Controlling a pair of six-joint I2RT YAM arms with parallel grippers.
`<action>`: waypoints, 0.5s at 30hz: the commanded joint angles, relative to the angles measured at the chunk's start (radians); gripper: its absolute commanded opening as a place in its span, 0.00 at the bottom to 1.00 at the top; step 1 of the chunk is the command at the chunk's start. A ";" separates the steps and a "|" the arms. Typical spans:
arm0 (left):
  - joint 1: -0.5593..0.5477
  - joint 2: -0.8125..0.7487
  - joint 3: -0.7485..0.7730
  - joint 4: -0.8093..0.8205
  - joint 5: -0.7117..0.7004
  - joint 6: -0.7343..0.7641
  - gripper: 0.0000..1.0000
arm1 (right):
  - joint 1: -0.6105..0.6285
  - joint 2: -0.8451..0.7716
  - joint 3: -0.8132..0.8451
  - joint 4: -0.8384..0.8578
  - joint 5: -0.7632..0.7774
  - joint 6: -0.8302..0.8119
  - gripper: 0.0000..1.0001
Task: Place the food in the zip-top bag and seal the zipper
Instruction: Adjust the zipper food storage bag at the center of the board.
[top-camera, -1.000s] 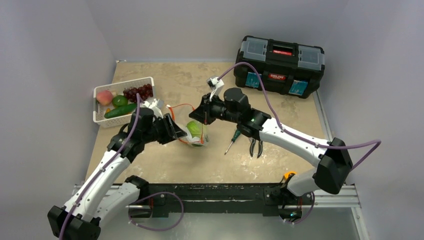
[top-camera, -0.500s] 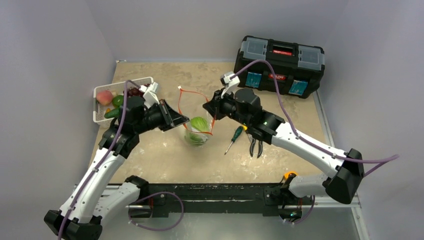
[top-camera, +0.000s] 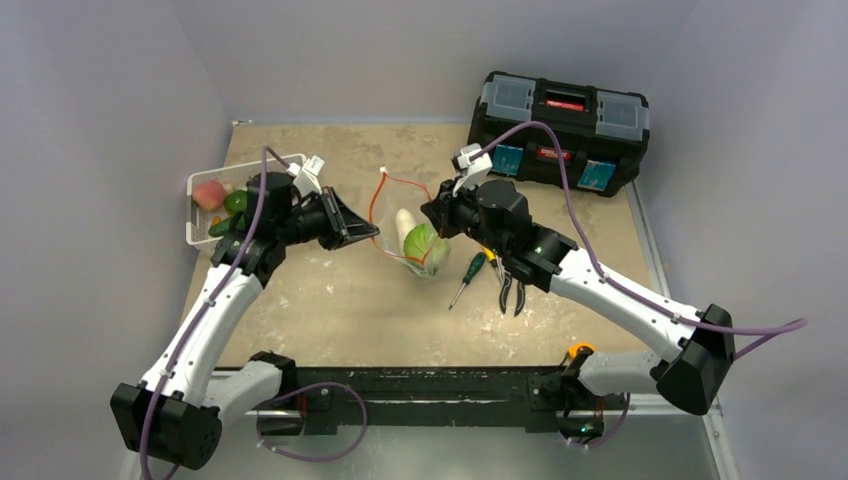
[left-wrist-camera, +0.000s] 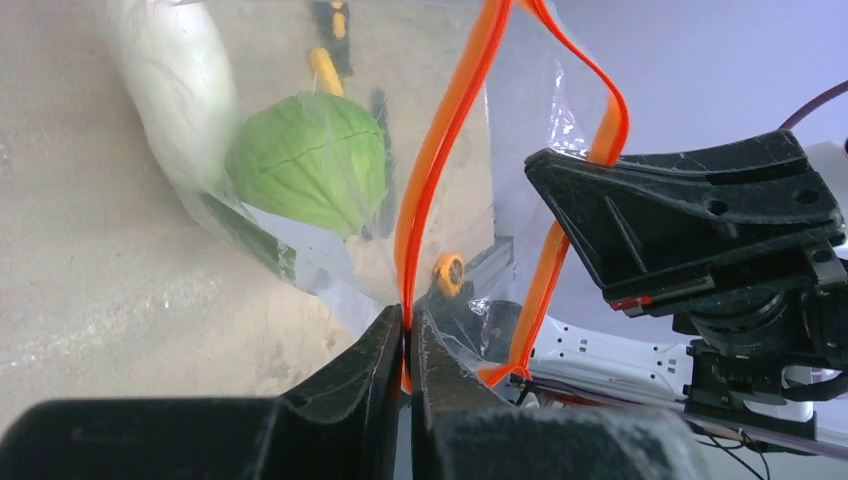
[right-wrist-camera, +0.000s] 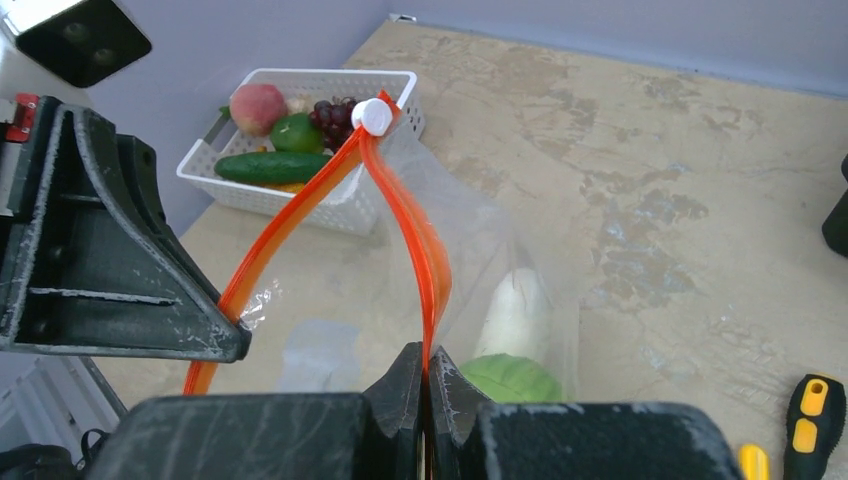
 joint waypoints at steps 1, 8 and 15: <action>0.007 -0.042 0.015 0.031 0.063 0.000 0.09 | -0.003 -0.006 -0.008 0.053 -0.015 0.004 0.00; 0.007 -0.082 0.103 -0.158 -0.087 0.184 0.55 | -0.003 -0.008 -0.004 0.082 -0.005 -0.023 0.00; 0.013 -0.171 0.188 -0.336 -0.451 0.404 0.69 | -0.004 -0.017 -0.041 0.103 -0.020 -0.015 0.00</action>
